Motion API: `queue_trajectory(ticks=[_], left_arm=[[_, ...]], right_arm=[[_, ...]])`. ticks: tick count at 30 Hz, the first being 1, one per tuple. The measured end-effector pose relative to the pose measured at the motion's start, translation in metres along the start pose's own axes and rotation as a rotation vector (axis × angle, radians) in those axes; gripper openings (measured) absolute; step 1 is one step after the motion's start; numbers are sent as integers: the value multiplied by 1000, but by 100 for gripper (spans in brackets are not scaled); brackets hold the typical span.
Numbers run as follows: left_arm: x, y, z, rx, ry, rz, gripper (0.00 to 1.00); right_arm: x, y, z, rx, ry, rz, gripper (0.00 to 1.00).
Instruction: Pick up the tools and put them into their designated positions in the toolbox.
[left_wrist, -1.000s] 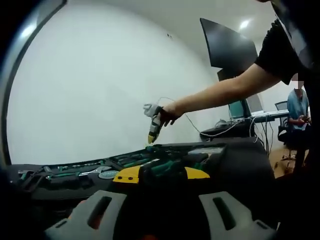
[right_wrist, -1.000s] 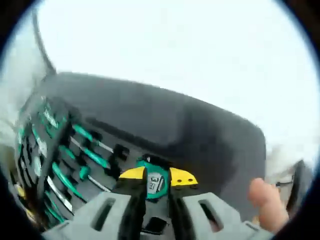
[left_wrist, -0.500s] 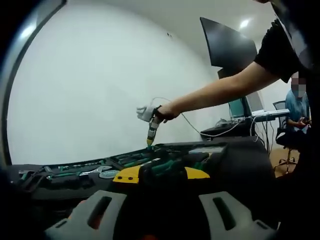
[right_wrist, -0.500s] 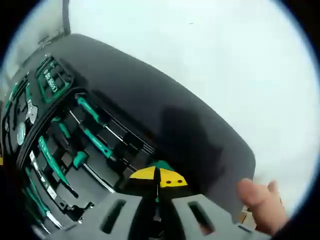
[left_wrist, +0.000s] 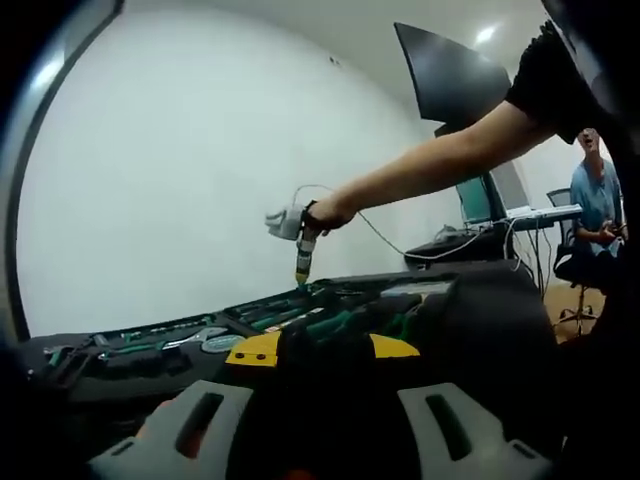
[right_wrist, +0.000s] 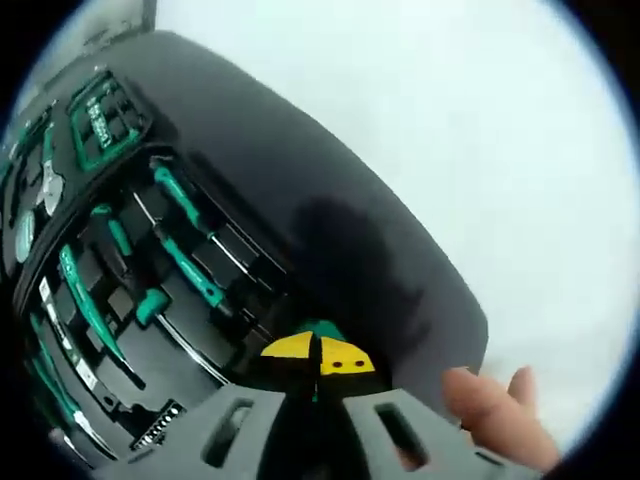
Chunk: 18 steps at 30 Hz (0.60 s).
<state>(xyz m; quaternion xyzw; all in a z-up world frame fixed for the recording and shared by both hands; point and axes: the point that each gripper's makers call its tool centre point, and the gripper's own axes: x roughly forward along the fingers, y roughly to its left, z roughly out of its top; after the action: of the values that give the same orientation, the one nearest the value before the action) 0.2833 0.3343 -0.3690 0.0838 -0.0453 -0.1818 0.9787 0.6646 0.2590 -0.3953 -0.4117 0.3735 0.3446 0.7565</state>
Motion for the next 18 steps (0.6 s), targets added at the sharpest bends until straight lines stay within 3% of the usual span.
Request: queue_trajectory(ticks=[4, 12, 14, 16, 18], left_arm=[[0, -2, -1, 7, 5, -3, 30], [0, -1, 0, -4, -1, -4, 30], [0, -1, 0, -4, -1, -6, 30], [-1, 0, 0, -9, 0, -5, 30], [-1, -1, 0, -13, -3, -10, 30]], right_arm=[[-1, 0, -1, 74, -49, 59, 0], [0, -5, 0, 118, -84, 97, 0], [0, -6, 2, 181, -111, 147, 0], [-12, 4, -16, 376, 19, 248, 0], [-17, 8, -20, 408, 61, 308, 0]])
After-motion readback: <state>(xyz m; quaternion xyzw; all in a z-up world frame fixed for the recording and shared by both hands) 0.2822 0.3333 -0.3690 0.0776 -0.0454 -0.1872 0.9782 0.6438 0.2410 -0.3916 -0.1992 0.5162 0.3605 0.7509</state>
